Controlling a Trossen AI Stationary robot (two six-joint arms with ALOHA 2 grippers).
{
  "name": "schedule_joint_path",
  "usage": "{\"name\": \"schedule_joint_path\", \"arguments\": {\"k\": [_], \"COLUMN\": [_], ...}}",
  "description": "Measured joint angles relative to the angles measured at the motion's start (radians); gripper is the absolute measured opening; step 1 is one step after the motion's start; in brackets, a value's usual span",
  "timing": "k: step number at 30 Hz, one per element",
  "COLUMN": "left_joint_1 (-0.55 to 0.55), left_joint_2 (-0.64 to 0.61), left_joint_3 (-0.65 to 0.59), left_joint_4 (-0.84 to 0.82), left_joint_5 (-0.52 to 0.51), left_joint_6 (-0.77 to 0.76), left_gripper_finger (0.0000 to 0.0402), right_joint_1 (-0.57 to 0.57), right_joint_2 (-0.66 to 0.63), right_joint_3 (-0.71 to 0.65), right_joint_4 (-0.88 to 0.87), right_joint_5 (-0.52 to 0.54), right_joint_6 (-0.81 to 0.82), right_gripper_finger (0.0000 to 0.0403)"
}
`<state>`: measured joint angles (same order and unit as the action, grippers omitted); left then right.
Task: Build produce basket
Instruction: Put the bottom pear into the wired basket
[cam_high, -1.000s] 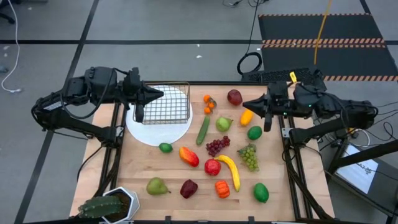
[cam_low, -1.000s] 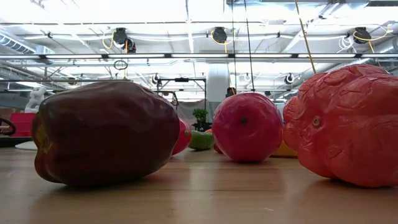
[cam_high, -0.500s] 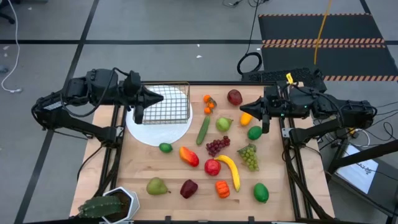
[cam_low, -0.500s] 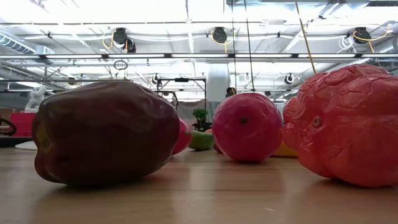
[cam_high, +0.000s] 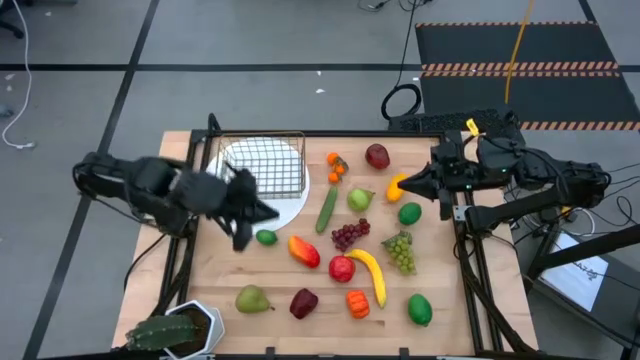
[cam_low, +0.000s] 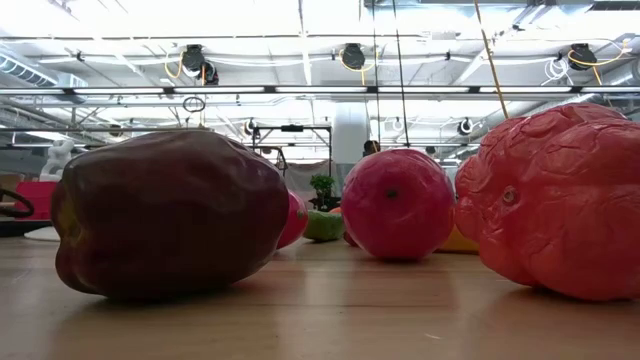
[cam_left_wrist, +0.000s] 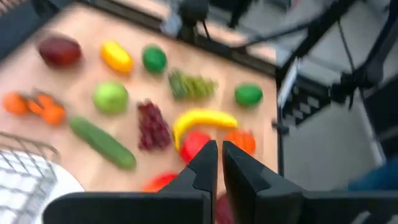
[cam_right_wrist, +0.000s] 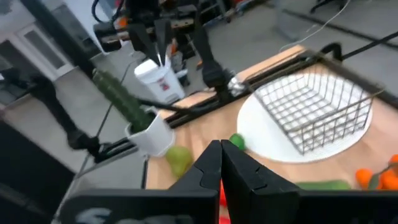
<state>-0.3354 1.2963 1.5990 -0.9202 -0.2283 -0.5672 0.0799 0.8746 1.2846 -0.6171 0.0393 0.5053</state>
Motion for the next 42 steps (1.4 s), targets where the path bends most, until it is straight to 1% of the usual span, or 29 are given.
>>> {"name": "schedule_joint_path", "arguments": {"k": [4,8,10,12,14,18,24,27,31,33,36,38,40,42], "left_joint_1": [-0.063,-0.097,-0.110,-0.121,-0.139,-0.166,-0.215,-0.239,-0.256,-0.261,-0.264,-0.263,-0.262,-0.263], "left_joint_2": [0.086,0.161,0.195,0.231,0.264,0.324,0.419,0.471,0.553,0.583,0.639,0.670,0.693,0.719], "left_joint_3": [0.000,0.000,0.000,0.000,0.000,0.000,0.000,0.000,-0.001,0.000,0.000,0.000,0.000,0.000], "left_joint_4": [-0.072,-0.115,-0.131,-0.131,-0.137,-0.136,-0.131,-0.131,-0.133,-0.131,-0.134,-0.151,-0.179,-0.216], "left_joint_5": [0.066,0.127,0.166,0.201,0.223,0.235,0.261,0.274,0.281,0.301,0.348,0.377,0.411,0.423], "left_joint_6": [-0.021,-0.042,-0.047,-0.048,-0.044,-0.037,0.065,0.114,0.143,0.144,0.144,0.143,0.144,0.142], "left_gripper_finger": [0.0026,0.0027,0.0032,0.0046,0.0068,0.0125,0.0213,0.0259,0.0316,0.0340,0.0369,0.0381,0.0386,0.0386], "right_joint_1": [0.000,0.000,0.000,0.000,0.000,0.000,0.000,0.000,0.001,0.000,0.001,0.001,0.001,0.001], "right_joint_2": [-0.015,-0.020,-0.022,-0.024,-0.024,-0.024,-0.024,-0.024,-0.024,-0.024,-0.024,-0.024,-0.024,-0.024], "right_joint_3": [0.000,0.000,0.000,0.000,0.000,0.000,0.000,0.000,0.000,0.000,0.000,0.000,0.000,0.000], "right_joint_4": [-0.045,-0.099,-0.116,-0.132,-0.138,-0.144,-0.144,-0.144,-0.144,-0.144,-0.145,-0.145,-0.145,-0.145], "right_joint_5": [-0.014,-0.010,-0.010,-0.011,-0.011,-0.015,-0.021,-0.044,-0.045,-0.045,-0.045,-0.045,-0.045,-0.045], "right_joint_6": [0.018,0.025,0.025,0.025,0.025,0.027,0.059,0.060,0.077,0.091,0.109,0.112,0.112,0.112], "right_gripper_finger": [0.0000,0.0000,0.0000,0.0000,0.0000,0.0000,0.0000,0.0000,0.0000,0.0000,0.0000,0.0000,0.0000,0.0000]}}
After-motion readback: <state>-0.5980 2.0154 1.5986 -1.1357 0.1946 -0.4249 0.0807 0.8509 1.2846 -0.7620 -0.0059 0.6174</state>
